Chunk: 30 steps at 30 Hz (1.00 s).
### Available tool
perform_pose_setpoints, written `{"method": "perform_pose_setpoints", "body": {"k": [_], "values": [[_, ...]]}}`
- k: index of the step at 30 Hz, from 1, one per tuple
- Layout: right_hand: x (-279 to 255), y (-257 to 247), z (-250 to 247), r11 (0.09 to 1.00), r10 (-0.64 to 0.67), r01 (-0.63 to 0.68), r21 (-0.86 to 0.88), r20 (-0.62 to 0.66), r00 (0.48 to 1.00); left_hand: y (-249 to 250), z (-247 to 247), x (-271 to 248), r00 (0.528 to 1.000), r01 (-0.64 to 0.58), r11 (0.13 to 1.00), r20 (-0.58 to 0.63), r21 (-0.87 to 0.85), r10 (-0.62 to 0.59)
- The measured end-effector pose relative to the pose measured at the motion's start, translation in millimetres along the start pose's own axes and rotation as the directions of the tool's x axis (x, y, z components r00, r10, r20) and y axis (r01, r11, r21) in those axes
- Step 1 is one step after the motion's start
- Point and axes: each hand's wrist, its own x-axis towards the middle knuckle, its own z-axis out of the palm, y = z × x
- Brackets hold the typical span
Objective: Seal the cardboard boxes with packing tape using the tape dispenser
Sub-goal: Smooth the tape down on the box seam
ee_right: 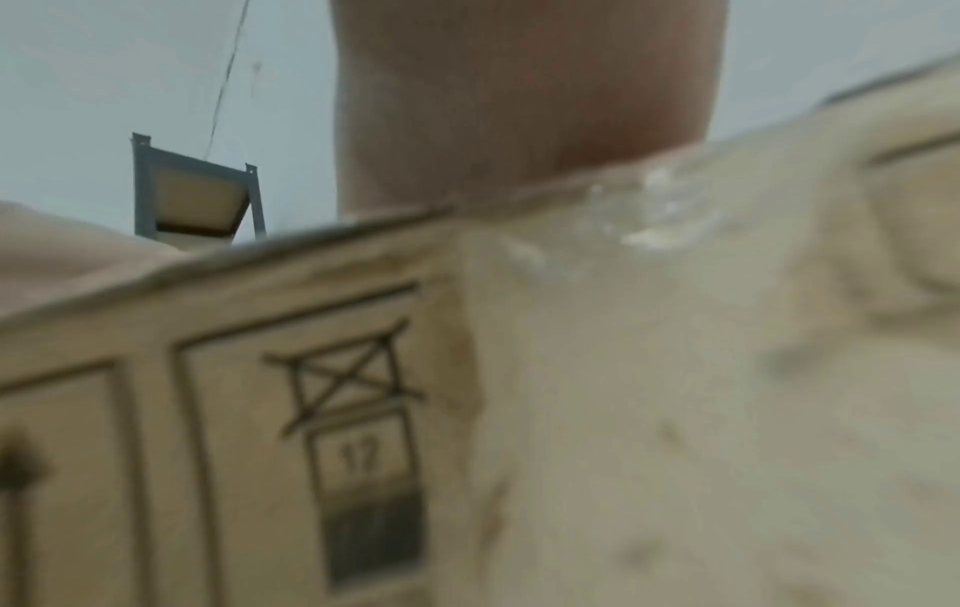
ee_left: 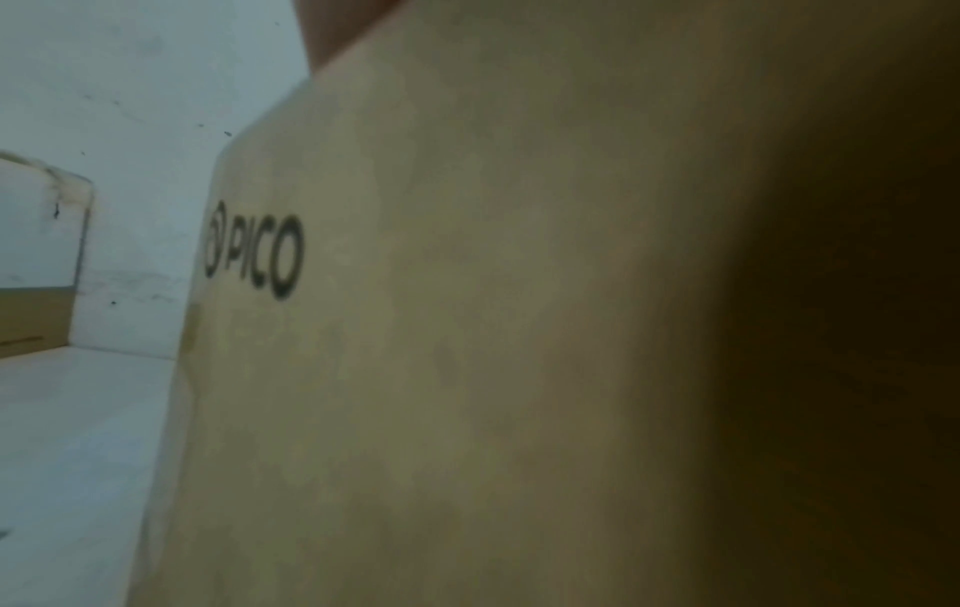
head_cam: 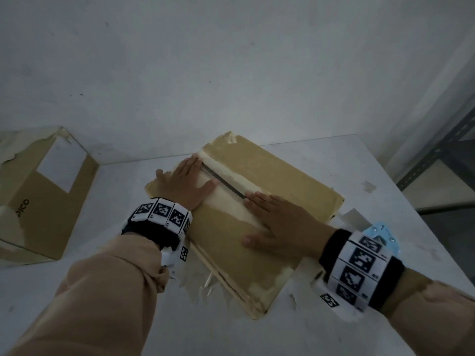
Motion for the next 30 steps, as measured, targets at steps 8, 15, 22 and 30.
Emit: {"method": "perform_pose_setpoints", "body": {"k": [8,15,22,30], "values": [[-46.1,10.3,24.5,0.999,-0.021,0.025,0.044,-0.101,0.995,-2.5,1.0,2.9,1.0,0.011,1.0,-0.009,0.002,-0.011],[-66.6,17.7,49.3,1.0,-0.026,0.021,-0.02,-0.267,0.963,-2.3,1.2,3.5,1.0,0.001,0.999,0.028,0.046,-0.002],[-60.2,24.0,57.2,0.995,-0.09,0.066,-0.077,-0.368,0.926,51.0,2.9,-65.7,0.927,-0.339,0.941,0.174,0.02,0.331],[-61.5,25.3,67.4,0.987,-0.151,0.104,-0.121,-0.502,0.851,68.7,28.9,-108.4,0.898,-0.427,0.902,0.093,-0.055,0.431]]}}
